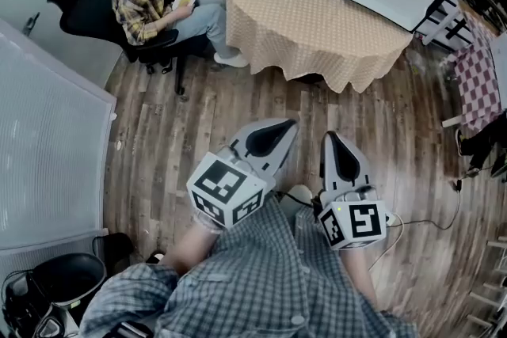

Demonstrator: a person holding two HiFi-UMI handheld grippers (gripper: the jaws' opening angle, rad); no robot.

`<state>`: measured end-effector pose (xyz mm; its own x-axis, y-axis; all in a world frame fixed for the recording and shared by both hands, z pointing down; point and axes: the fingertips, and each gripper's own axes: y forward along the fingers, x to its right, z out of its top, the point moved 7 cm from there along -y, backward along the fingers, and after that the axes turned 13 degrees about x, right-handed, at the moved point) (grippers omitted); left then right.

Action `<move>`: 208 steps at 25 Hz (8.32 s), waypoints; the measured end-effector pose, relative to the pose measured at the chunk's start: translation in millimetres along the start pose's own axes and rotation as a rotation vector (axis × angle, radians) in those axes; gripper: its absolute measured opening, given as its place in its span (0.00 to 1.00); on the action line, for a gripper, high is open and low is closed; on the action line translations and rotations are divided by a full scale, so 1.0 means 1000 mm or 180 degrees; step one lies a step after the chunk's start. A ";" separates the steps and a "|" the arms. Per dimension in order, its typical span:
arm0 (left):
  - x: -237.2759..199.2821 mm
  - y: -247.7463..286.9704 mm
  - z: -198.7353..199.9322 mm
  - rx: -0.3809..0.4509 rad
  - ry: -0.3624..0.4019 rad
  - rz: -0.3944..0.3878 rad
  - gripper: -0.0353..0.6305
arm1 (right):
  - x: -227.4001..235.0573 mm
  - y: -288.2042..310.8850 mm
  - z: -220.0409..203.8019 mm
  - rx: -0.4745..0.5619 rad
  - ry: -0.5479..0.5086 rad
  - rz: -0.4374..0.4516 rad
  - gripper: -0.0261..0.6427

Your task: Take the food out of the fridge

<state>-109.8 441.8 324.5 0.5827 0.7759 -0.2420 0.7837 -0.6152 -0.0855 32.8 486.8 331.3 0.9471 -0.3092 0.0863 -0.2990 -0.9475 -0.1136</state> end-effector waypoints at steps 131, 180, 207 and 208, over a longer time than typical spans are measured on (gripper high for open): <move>-0.471 0.415 0.070 -0.0082 -0.0362 0.0479 0.06 | 0.289 0.706 -0.061 -0.0741 -0.3648 0.0697 0.11; -0.521 0.528 0.044 0.0570 -0.2466 0.0809 0.19 | 0.342 0.679 -0.065 -0.0145 0.2368 0.0020 0.13; -0.530 0.549 0.042 0.0801 -0.3024 0.0918 0.12 | 0.367 0.699 -0.081 0.0015 0.3253 -0.0177 0.12; -0.529 0.549 0.043 0.0793 -0.3013 0.0917 0.12 | 0.368 0.698 -0.081 0.0013 0.3258 -0.0172 0.12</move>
<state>2.8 -312.5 364.6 0.2481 0.2311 -0.9408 0.5105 -0.8565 -0.0758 162.7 -295.2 364.1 0.4048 -0.1895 0.8946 -0.2567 -0.9625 -0.0878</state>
